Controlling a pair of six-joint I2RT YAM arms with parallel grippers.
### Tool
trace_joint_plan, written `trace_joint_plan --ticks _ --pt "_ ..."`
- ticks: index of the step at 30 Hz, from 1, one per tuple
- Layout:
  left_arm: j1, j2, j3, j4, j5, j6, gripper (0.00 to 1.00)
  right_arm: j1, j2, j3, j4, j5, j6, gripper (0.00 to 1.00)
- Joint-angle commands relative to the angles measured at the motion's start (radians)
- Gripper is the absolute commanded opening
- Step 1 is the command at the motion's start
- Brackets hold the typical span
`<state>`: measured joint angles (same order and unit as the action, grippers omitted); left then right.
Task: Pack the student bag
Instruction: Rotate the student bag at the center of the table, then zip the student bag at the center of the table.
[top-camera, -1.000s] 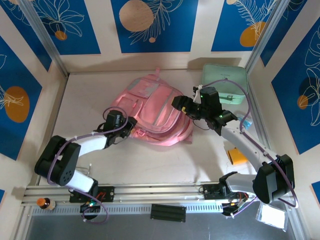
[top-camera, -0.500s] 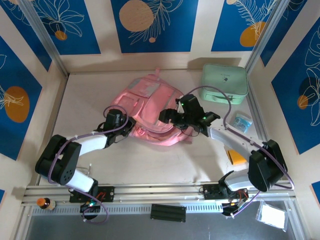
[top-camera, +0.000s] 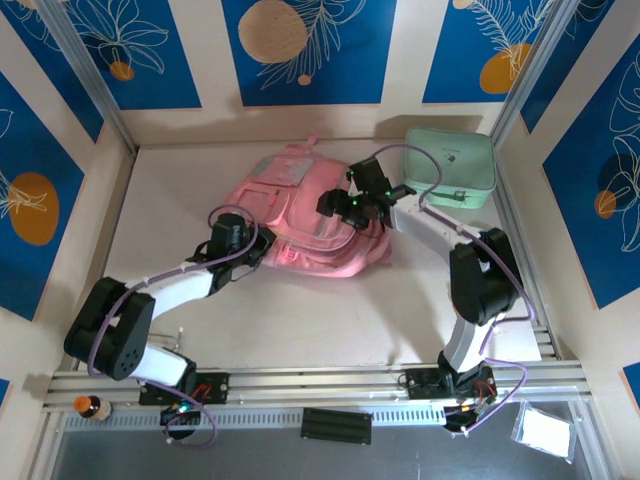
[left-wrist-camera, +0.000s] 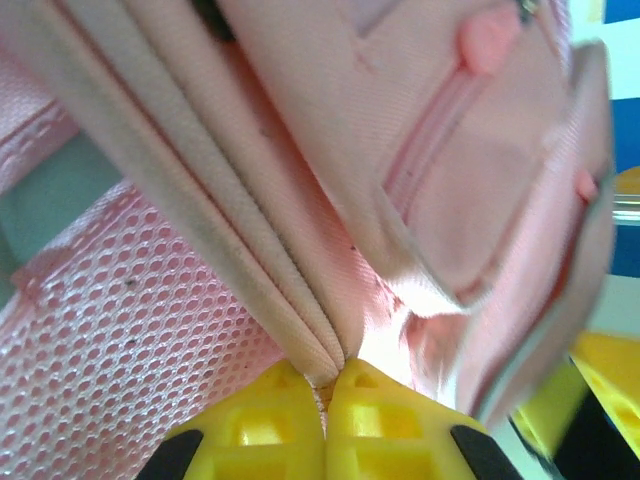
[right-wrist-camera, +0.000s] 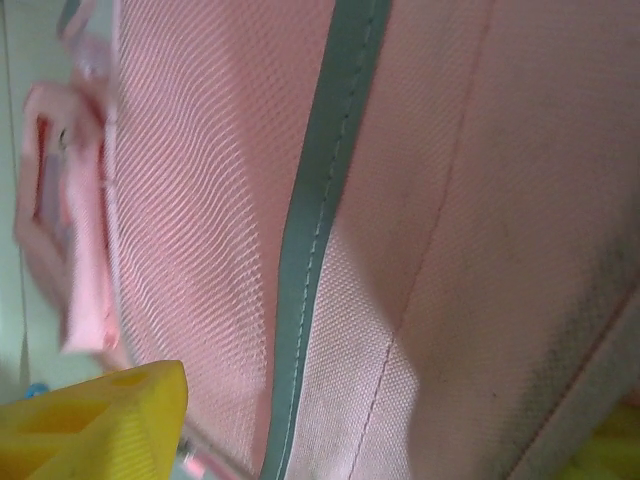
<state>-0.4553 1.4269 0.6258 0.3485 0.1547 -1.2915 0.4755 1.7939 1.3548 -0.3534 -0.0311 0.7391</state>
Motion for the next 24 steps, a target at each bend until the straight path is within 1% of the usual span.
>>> trace_joint_plan --ticks 1,3,5,6,9,11,13,15,18,21,24 --pt "-0.054 -0.040 0.034 0.016 0.019 -0.007 0.00 -0.031 0.072 0.114 0.095 -0.088 -0.134 0.72" --pt "-0.068 -0.038 0.037 0.024 0.012 -0.014 0.00 -0.045 0.090 0.146 0.093 -0.100 -0.170 0.73" --pt "-0.075 -0.033 0.041 0.031 0.008 -0.017 0.00 -0.054 0.084 0.175 0.037 -0.060 -0.193 0.74" --pt "-0.077 -0.030 0.041 0.035 0.006 -0.022 0.00 -0.059 0.065 0.172 0.009 -0.020 -0.196 0.76" --pt "-0.080 -0.019 0.040 0.057 0.001 -0.032 0.00 -0.075 -0.026 0.108 -0.049 0.094 -0.174 0.78" --pt "-0.082 -0.012 0.041 0.069 0.003 -0.037 0.00 -0.078 -0.100 0.038 -0.074 0.125 -0.167 0.78" --pt "-0.084 -0.006 0.046 0.078 0.006 -0.040 0.00 -0.063 -0.176 -0.039 -0.084 0.126 -0.162 0.78" --pt "-0.086 -0.001 0.048 0.082 0.006 -0.041 0.00 -0.021 -0.232 -0.104 -0.096 0.137 -0.156 0.77" --pt "-0.086 0.006 0.051 0.087 0.007 -0.042 0.00 0.083 -0.284 -0.165 -0.123 0.213 -0.129 0.73" --pt "-0.087 0.007 0.049 0.088 0.006 -0.042 0.00 0.189 -0.292 -0.196 -0.119 0.277 -0.100 0.67" --pt "-0.087 0.007 0.050 0.086 0.003 -0.042 0.00 0.268 -0.261 -0.194 -0.106 0.331 -0.070 0.57"
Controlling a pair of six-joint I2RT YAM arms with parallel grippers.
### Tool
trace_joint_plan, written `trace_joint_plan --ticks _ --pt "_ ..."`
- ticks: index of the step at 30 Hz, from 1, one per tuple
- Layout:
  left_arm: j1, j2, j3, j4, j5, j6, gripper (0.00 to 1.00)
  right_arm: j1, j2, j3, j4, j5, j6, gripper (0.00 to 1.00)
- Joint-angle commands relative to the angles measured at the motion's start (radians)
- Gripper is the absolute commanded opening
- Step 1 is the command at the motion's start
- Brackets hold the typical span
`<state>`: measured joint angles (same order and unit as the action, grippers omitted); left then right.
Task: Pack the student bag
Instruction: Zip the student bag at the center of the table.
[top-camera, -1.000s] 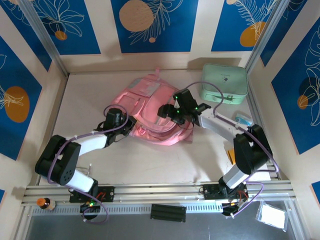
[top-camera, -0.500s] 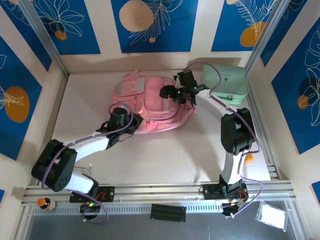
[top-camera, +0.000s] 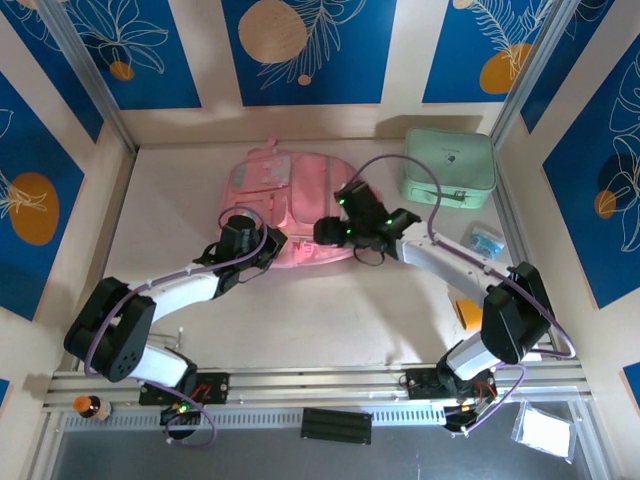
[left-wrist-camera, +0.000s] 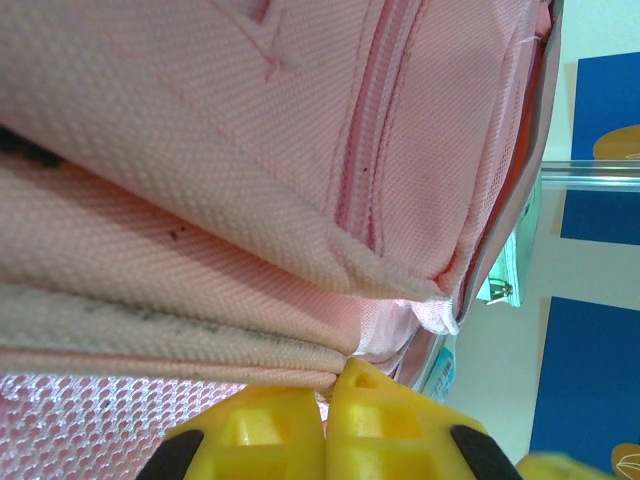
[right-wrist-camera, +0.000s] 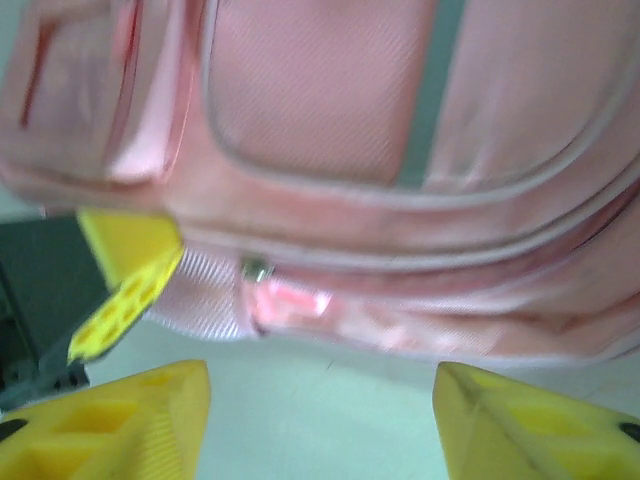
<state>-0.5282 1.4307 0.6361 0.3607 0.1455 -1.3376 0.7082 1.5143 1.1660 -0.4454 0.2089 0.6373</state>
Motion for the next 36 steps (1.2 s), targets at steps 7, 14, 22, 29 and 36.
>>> trace_joint_plan --ticks 7,14,22,29,36 --pt "-0.014 0.005 0.036 0.075 0.011 0.004 0.00 0.128 0.179 0.099 -0.031 0.136 0.048 0.46" --pt "-0.012 0.013 0.041 0.075 0.017 0.000 0.00 0.170 0.307 0.211 -0.047 0.185 -0.004 0.39" --pt "-0.013 0.017 0.037 0.070 0.026 -0.005 0.00 0.170 0.375 0.267 -0.117 0.277 0.026 0.32" --pt "-0.010 0.017 0.047 0.061 0.025 -0.002 0.00 0.162 0.375 0.265 -0.116 0.304 0.029 0.22" --pt "0.002 0.015 0.038 0.063 0.032 0.008 0.00 0.140 0.290 0.150 -0.049 0.294 -0.009 0.16"
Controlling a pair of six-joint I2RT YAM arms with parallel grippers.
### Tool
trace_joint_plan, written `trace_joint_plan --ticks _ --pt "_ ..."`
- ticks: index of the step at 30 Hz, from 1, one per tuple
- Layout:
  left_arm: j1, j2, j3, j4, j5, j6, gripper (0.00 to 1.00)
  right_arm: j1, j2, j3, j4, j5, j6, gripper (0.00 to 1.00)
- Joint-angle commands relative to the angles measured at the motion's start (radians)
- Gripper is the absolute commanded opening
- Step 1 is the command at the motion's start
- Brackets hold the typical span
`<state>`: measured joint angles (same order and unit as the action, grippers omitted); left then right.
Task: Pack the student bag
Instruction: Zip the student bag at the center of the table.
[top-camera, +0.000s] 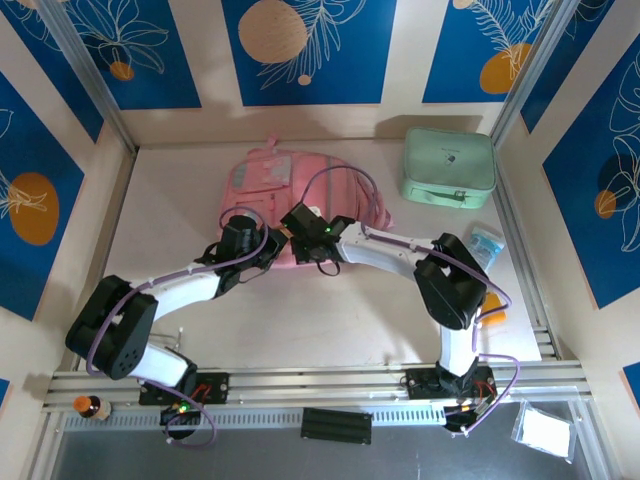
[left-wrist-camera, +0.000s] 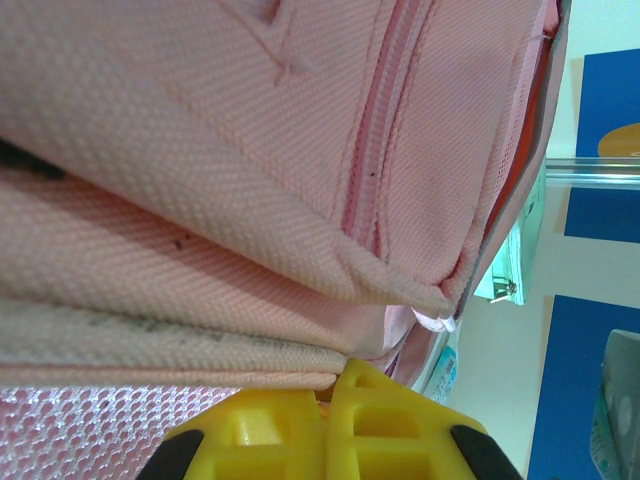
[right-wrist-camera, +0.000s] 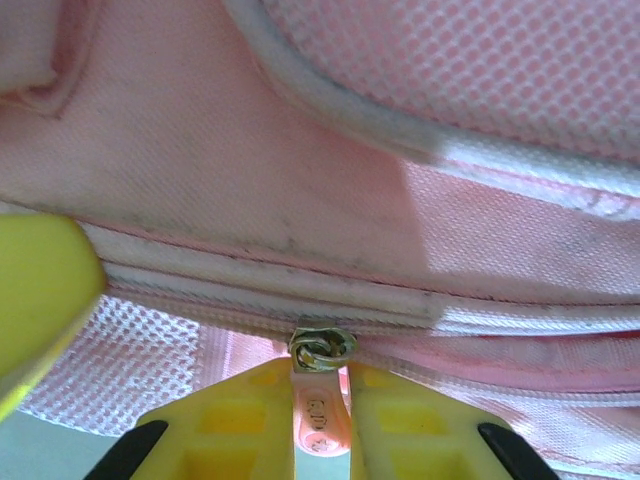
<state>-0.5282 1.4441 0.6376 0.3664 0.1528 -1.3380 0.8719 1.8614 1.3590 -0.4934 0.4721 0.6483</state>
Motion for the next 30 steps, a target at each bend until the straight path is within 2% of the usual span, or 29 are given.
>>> trace_joint_plan --ticks 1,9,12,15,21,25,30 --pt "0.002 0.002 0.036 0.057 0.027 0.010 0.00 -0.030 -0.065 -0.057 0.002 0.020 -0.026 0.16" --pt "0.013 -0.004 0.016 0.059 0.024 0.009 0.00 -0.112 -0.146 -0.178 0.065 -0.063 -0.049 0.18" --pt "0.014 -0.004 0.014 0.059 0.026 0.012 0.00 -0.162 -0.162 -0.210 0.101 -0.159 -0.068 0.25" --pt "0.014 0.005 0.029 0.051 0.051 0.040 0.00 -0.158 -0.146 -0.179 0.097 -0.193 -0.102 0.30" --pt "0.014 0.015 0.039 0.032 0.066 0.053 0.00 -0.119 -0.070 -0.091 0.040 -0.100 -0.141 0.32" --pt "0.014 0.015 0.036 0.034 0.064 0.051 0.00 -0.119 -0.065 -0.092 0.030 -0.073 -0.151 0.25" --pt "0.017 0.018 0.036 0.035 0.062 0.053 0.00 -0.120 -0.066 -0.097 0.016 -0.041 -0.167 0.25"
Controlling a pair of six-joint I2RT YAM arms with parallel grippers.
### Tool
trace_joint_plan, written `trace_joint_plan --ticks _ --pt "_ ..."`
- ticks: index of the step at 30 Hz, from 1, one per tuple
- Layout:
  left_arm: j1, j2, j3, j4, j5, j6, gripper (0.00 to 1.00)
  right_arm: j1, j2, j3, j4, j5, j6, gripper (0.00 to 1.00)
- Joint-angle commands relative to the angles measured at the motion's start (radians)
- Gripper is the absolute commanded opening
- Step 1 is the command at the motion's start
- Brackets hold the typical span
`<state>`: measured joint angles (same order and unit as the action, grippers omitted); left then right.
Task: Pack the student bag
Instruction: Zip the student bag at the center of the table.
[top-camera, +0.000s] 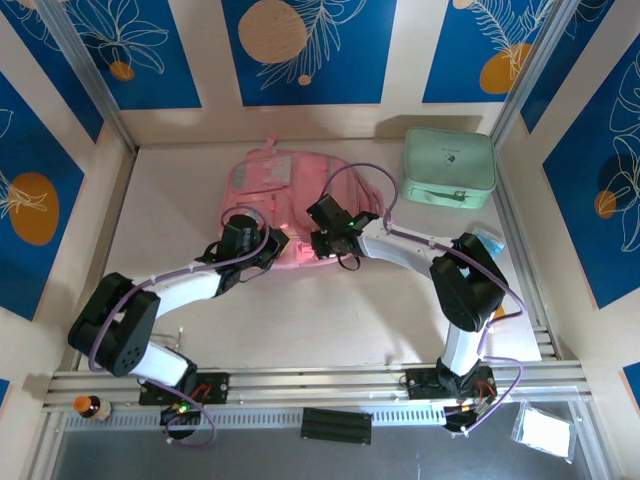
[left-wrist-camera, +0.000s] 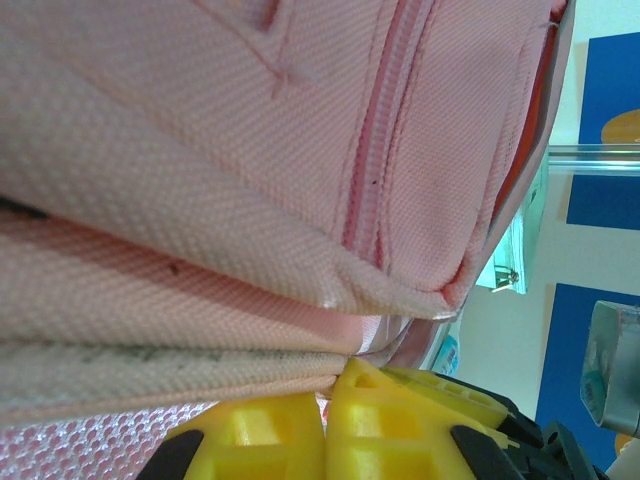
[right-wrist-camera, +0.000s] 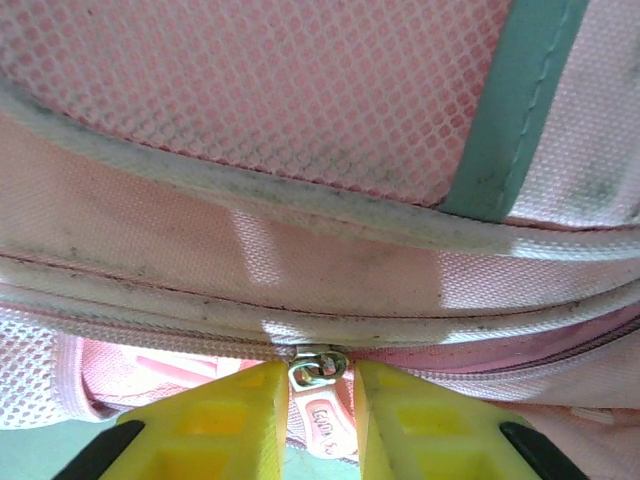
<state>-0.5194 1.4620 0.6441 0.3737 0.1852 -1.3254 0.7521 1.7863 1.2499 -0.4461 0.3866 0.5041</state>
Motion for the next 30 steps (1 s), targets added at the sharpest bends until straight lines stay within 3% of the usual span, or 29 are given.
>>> trace_joint_plan --ticks 1,5,11,20,26,30 --pt "0.007 0.000 0.029 0.031 0.030 0.037 0.00 0.000 0.010 0.012 -0.033 0.048 -0.030 0.26" --pt "0.009 0.001 0.031 0.033 0.030 0.038 0.00 0.016 0.016 0.014 -0.031 0.048 -0.086 0.31" --pt "0.013 0.004 0.029 0.034 0.030 0.035 0.00 0.068 0.045 0.034 -0.058 0.161 -0.126 0.35" --pt "0.021 0.001 0.019 0.039 0.030 0.031 0.00 0.066 0.001 -0.004 -0.051 0.208 -0.088 0.22" --pt "0.027 0.001 0.011 0.044 0.030 0.027 0.00 0.036 -0.070 -0.058 -0.005 0.122 -0.072 0.19" --pt "0.030 0.001 0.007 0.049 0.031 0.024 0.00 -0.014 -0.113 -0.106 0.052 -0.017 -0.048 0.22"
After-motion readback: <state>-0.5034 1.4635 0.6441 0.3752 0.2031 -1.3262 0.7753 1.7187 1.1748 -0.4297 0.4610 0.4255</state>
